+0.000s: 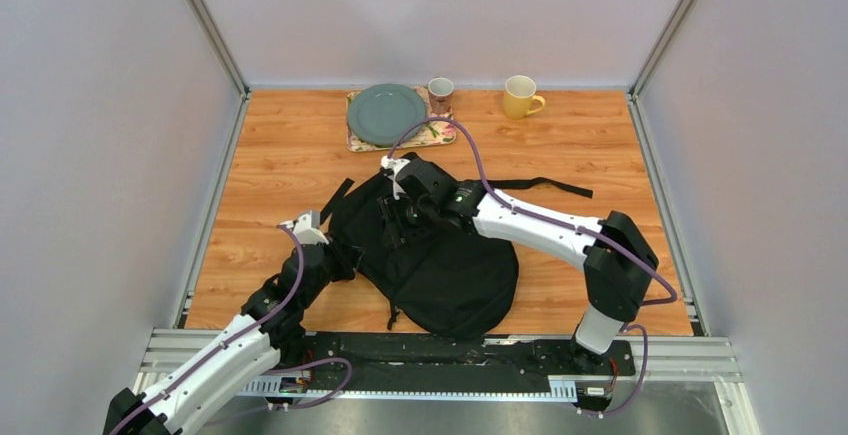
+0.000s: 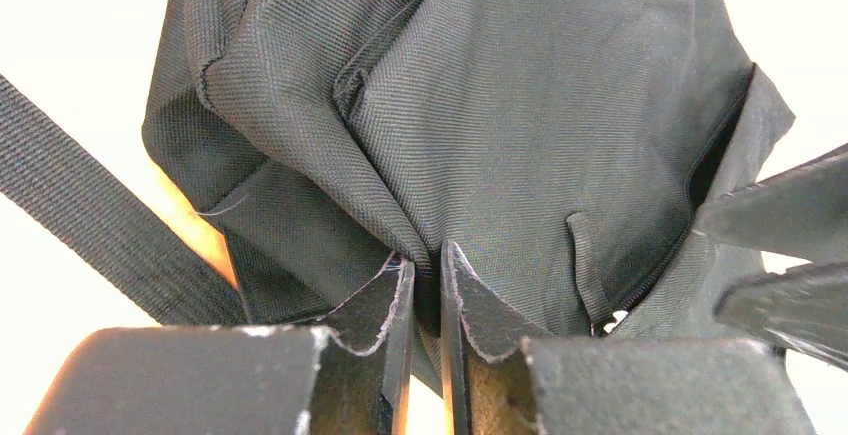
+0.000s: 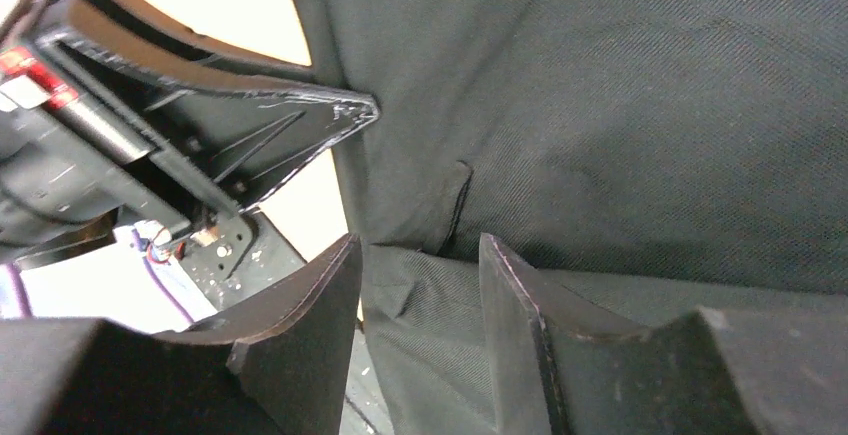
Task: Pack the student bag
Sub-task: Zip the student bag at the center of the board.
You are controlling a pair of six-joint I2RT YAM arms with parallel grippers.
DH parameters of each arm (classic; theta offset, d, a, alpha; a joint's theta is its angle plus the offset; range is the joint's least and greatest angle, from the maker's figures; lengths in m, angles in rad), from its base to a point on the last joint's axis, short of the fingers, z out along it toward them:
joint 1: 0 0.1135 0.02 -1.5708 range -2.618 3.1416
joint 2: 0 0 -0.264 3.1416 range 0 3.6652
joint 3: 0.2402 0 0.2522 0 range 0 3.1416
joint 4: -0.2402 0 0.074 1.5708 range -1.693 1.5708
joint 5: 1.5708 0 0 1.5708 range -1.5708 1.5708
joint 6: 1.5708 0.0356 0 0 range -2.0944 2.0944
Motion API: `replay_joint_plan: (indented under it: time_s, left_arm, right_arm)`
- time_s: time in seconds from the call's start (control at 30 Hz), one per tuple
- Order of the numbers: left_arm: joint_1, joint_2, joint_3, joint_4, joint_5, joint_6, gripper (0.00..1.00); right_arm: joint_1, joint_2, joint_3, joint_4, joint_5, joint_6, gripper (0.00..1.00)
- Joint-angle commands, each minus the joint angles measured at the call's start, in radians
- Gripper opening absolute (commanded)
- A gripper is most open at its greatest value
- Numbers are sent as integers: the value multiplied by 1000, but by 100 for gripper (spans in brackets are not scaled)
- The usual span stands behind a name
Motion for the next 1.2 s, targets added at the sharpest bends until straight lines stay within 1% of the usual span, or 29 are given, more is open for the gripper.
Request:
replay_joint_plan:
  time_s: [0.0, 0.03, 0.07, 0.33, 0.4, 0.43, 0.5, 0.53, 0.57, 0.73, 0.9, 1.0, 1.17]
  left_arm:
    - [5, -5, 30, 95, -13, 80, 17]
    - [7, -8, 28, 102, -13, 86, 17]
    - [7, -9, 28, 108, -12, 91, 15]
    - [8, 9, 36, 134, 43, 139, 9]
    - [8, 15, 37, 134, 57, 142, 7]
    - [8, 14, 36, 136, 60, 142, 7]
    - [8, 12, 37, 134, 65, 143, 7]
    - [8, 11, 39, 134, 65, 146, 7]
    - [8, 8, 39, 133, 65, 146, 6]
    - [8, 3, 42, 130, 76, 148, 6]
    - [8, 1, 37, 127, 85, 143, 5]
    - [10, 1, 39, 128, 85, 143, 5]
    - [10, 6, 43, 130, 93, 145, 5]
  right_arm:
    - [11, 57, 88, -74, 65, -37, 48]
    - [14, 60, 87, -68, 70, -37, 46]
    - [17, 72, 89, -70, 84, -37, 44]
    - [51, 136, 113, -88, 103, -20, 43]
    - [59, 161, 122, -105, 146, -11, 44]
    - [60, 167, 131, -116, 209, 12, 44]
    - [71, 176, 138, -131, 255, 26, 44]
    - [76, 176, 138, -133, 312, 31, 44]
    - [80, 182, 142, -139, 335, 46, 44]
    - [105, 219, 161, -171, 436, 72, 44]
    - [117, 255, 181, -194, 484, 95, 42]
    - [129, 271, 182, -203, 521, 100, 40]
    - [135, 311, 202, -220, 545, 102, 29]
